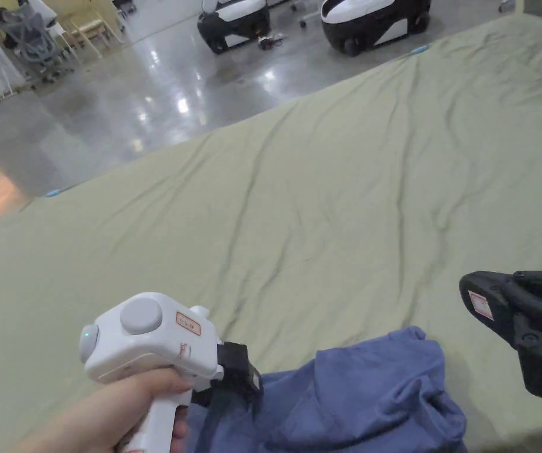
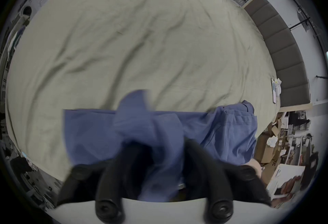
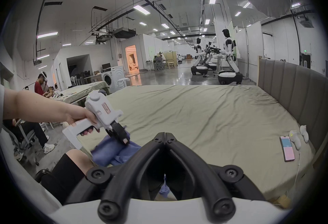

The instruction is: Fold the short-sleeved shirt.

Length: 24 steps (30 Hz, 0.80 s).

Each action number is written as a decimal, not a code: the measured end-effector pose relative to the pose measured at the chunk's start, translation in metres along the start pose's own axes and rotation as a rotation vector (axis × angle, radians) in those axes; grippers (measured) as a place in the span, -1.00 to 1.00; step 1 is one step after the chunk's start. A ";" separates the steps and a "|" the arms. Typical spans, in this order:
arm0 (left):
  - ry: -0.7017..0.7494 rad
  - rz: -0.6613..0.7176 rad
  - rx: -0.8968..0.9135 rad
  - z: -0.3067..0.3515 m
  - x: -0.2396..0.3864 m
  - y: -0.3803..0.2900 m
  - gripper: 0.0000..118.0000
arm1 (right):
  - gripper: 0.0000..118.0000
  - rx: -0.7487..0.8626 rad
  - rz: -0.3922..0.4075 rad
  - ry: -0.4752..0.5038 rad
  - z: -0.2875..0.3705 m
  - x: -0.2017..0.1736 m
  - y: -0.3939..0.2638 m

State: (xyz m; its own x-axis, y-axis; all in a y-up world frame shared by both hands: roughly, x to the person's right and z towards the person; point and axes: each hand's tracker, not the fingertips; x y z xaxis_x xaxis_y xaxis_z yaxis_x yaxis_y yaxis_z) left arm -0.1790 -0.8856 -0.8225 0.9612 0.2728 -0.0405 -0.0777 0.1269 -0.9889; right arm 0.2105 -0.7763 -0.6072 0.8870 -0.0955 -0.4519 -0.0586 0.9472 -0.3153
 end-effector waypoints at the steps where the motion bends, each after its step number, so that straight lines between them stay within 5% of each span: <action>1: -0.017 0.010 -0.009 -0.001 0.003 -0.001 0.51 | -1.00 0.005 -0.004 -0.006 0.003 0.001 0.001; 8: -0.203 -0.121 0.226 0.092 -0.002 -0.042 0.48 | -1.00 0.020 -0.025 -0.015 0.009 0.004 0.001; 9: -0.139 -0.185 0.283 0.102 -0.006 -0.050 0.12 | -1.00 0.021 -0.026 -0.015 0.008 0.002 0.002; 11: 0.138 -0.261 0.324 0.097 -0.013 -0.057 -0.90 | -1.00 0.026 -0.026 0.001 0.006 -0.002 0.003; 12: 0.293 -0.285 0.316 0.085 -0.016 -0.059 -1.00 | -1.00 0.028 -0.025 0.008 0.005 -0.004 0.004; 14: 0.372 -0.392 0.218 0.051 -0.016 -0.062 -1.00 | -1.00 0.028 -0.016 0.020 0.001 -0.011 0.005; 20: 0.201 -0.380 0.113 -0.033 0.035 -0.074 -1.00 | -1.00 0.014 0.007 0.031 0.004 -0.029 0.009; 24: 0.081 -0.451 0.159 -0.022 0.068 -0.087 -1.00 | -1.00 0.014 0.016 0.020 0.009 -0.036 0.014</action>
State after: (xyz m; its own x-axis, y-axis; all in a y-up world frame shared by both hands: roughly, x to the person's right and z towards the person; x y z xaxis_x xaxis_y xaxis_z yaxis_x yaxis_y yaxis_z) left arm -0.1011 -0.8993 -0.7423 0.9254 0.0826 0.3699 0.3181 0.3612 -0.8766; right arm 0.1817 -0.7572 -0.5875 0.8765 -0.0866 -0.4736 -0.0658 0.9529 -0.2960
